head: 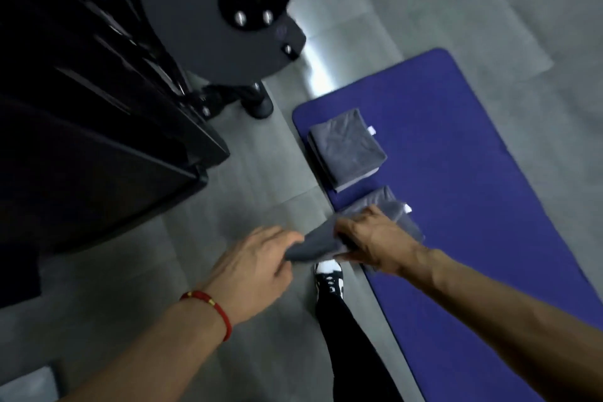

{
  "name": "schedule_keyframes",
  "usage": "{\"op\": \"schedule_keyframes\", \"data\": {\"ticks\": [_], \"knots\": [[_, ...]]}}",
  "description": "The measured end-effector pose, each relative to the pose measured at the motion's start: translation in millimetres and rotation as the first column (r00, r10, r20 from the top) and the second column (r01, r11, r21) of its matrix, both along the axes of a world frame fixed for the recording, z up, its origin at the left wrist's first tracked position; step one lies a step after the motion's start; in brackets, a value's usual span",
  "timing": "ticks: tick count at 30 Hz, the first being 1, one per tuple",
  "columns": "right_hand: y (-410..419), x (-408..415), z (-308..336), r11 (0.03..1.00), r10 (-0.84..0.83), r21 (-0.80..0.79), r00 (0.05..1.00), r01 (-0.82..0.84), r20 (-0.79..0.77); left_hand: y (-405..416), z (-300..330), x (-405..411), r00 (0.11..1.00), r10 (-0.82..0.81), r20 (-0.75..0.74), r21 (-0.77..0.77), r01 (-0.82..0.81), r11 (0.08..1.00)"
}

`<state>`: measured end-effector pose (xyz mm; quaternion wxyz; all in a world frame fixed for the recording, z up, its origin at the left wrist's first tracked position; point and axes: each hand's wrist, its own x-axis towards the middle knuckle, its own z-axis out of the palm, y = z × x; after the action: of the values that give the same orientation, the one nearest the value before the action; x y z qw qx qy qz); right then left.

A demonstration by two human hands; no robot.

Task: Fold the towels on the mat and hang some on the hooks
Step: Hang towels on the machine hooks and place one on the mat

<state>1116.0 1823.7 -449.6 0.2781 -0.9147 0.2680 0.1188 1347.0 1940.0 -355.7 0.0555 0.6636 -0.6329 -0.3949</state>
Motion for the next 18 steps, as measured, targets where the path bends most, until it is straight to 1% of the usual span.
{"op": "schedule_keyframes", "data": {"ticks": [2,3,4,6,8,10,12,14,16,18], "knots": [[22.7,37.3,79.8,0.995,-0.062,0.081,0.99,0.052,0.126,21.2,53.2,14.1,0.997,0.06,-0.053,-0.029,-0.062,0.998],[36.2,56.5,118.9,0.991,-0.085,0.115,0.975,0.062,0.204,34.6,80.0,22.4,0.993,0.08,-0.082,-0.073,-0.086,0.994],[50.0,76.5,158.1,0.986,-0.1,0.153,0.955,0.058,0.279,51.7,108.2,33.6,0.989,0.101,-0.111,-0.127,-0.115,0.985],[73.7,111.8,222.7,0.975,-0.12,0.218,0.915,0.036,0.385,84.3,158.9,56.5,0.971,0.186,-0.15,-0.172,-0.211,0.962],[106.2,152.4,287.2,0.972,-0.121,0.236,0.882,0.011,0.455,128.1,218.5,89.2,0.94,0.306,-0.152,-0.195,-0.332,0.923],[140.6,189.9,342.8,0.969,-0.099,0.246,0.854,-0.034,0.51,174.3,269.4,120.5,0.897,0.405,-0.18,-0.248,-0.439,0.863],[174.0,224.7,385.6,0.965,-0.088,0.253,0.816,-0.073,0.572,221.1,311.0,153.2,0.827,0.521,-0.212,-0.31,-0.562,0.767],[209.1,257.0,422.1,0.957,-0.087,0.268,0.775,-0.109,0.626,270.9,345.5,180.0,0.751,0.593,-0.291,-0.341,-0.661,0.669],[243.5,289.4,450.5,0.942,-0.082,0.298,0.757,-0.152,0.648,318.6,370.7,203.0,0.709,0.595,-0.378,-0.327,-0.704,0.631],[276.1,321.4,472.0,0.924,-0.051,0.316,0.75,-0.215,0.66,359.3,390.0,222.3,0.686,0.59,-0.425,-0.329,-0.725,0.605]]}}
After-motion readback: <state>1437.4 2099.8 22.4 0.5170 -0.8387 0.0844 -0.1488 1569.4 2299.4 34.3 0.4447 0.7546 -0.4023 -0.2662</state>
